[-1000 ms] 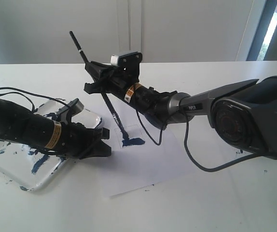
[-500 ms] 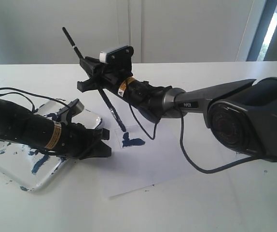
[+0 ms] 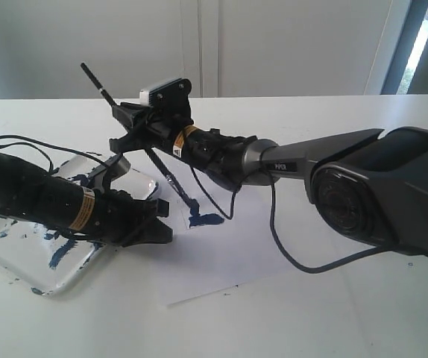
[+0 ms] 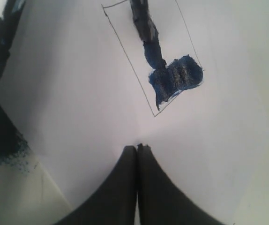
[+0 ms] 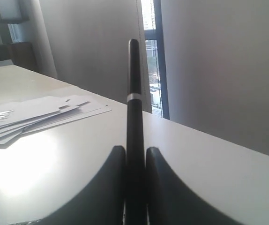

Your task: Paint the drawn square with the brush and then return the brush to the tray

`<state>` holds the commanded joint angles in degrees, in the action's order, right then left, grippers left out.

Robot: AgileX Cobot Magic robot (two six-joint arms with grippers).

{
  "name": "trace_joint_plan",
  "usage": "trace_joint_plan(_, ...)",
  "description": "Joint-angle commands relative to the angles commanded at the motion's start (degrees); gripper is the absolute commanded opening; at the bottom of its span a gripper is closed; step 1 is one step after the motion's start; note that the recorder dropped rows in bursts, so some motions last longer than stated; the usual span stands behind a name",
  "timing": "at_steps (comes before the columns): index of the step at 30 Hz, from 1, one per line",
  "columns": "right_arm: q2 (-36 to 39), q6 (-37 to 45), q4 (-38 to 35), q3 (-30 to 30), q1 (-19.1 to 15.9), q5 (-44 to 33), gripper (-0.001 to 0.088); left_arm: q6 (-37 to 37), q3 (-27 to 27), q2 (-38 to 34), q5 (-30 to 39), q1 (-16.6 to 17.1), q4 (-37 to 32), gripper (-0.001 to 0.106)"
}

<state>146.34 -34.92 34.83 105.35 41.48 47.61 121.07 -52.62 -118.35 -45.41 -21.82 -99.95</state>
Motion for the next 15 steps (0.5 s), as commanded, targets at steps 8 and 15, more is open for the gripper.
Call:
trace_joint_plan(8, -0.44, -4.22, 4.37, -0.11, 0.09, 1.66, 0.0000, 0.00, 0.00, 0.00, 0.10, 0.00, 0.00, 0.005)
trace_joint_plan(15, -0.58, -8.33, 11.64, -0.11, 0.22, 1.86, 0.0000, 0.00, 0.00, 0.00, 0.10, 0.00, 0.00, 0.005)
